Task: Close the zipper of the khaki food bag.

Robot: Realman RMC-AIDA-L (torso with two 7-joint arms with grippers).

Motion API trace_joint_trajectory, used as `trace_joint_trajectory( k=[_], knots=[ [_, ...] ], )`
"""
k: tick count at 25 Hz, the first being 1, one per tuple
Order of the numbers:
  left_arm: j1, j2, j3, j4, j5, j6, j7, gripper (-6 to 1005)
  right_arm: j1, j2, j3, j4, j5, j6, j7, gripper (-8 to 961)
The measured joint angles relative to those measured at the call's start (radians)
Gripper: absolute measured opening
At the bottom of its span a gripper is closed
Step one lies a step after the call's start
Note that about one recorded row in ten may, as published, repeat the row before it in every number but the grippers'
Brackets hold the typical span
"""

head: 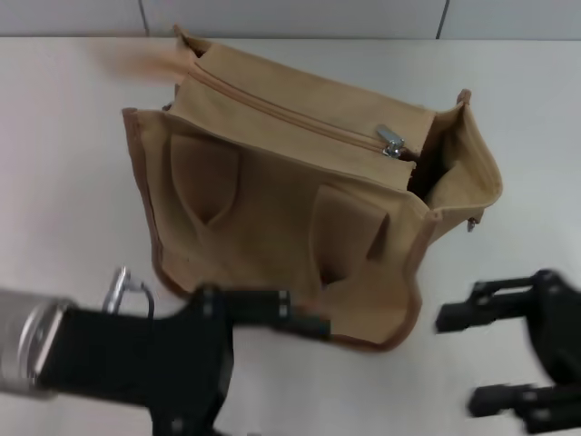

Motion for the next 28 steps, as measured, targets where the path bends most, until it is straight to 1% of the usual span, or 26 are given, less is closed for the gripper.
trace_joint_trajectory(
  k=[1,2,3,5,6,7,10,11,12,13,15,17,19,25,28],
  knots=[
    [0.014,0.004,0.029,0.0,0.001,-0.003,0.04,795,0.007,0.028,-0.004,0.0,-0.056,0.064,-0.024,625],
    [0.021,0.005,0.04,-0.013,0.005,-0.007,0.079,795,0.007,0.028,-0.004,0.0,-0.056,0.064,-0.024,625],
    [0.022,0.003,0.023,-0.048,0.016,-0.019,0.115,795,0.01,0.044,-0.005,-0.001,-0.086,0.122,-0.028,625],
    [0.015,0.001,0.002,-0.078,0.029,-0.035,0.13,795,0.019,0.063,-0.006,0.0,-0.129,0.212,-0.029,625],
    [0.009,0.0,-0.014,-0.1,0.04,-0.048,0.137,795,0.036,0.075,-0.009,0.012,-0.173,0.296,-0.036,625],
    [0.0,0.0,-0.037,-0.127,0.053,-0.066,0.141,795,0.036,0.075,-0.009,0.012,-0.173,0.296,-0.036,625],
    [-0.017,0.0,-0.104,-0.205,0.097,-0.137,0.162,795,0.057,0.077,-0.007,0.055,-0.199,0.41,-0.046,625],
    [-0.018,0.001,-0.112,-0.217,0.1,-0.147,0.168,795,0.059,0.077,0.005,0.067,-0.195,0.476,-0.046,625],
    [-0.019,0.001,-0.122,-0.235,0.103,-0.164,0.178,795,0.059,0.077,0.005,0.067,-0.195,0.476,-0.046,625],
    [-0.019,0.001,-0.124,-0.238,0.104,-0.168,0.182,795,0.056,0.076,0.02,0.066,-0.19,0.506,-0.046,625],
    [-0.019,0.002,-0.124,-0.242,0.104,-0.181,0.191,795,0.046,0.076,0.08,0.06,-0.184,0.536,-0.05,625],
    [-0.014,0.004,-0.124,-0.243,0.104,-0.201,0.192,795,0.038,0.075,0.154,0.056,-0.183,0.533,-0.073,625],
    [-0.013,0.005,-0.123,-0.245,0.104,-0.207,0.192,795,0.029,0.074,0.221,0.055,-0.182,0.498,-0.105,625],
    [-0.003,0.009,-0.125,-0.265,0.105,-0.224,0.191,795,0.006,0.065,0.232,0.029,-0.234,0.358,-0.122,625],
    [0.007,0.011,-0.127,-0.266,0.105,-0.225,0.192,795,-0.016,0.064,0.233,0.022,-0.266,0.324,-0.123,625]
  ],
)
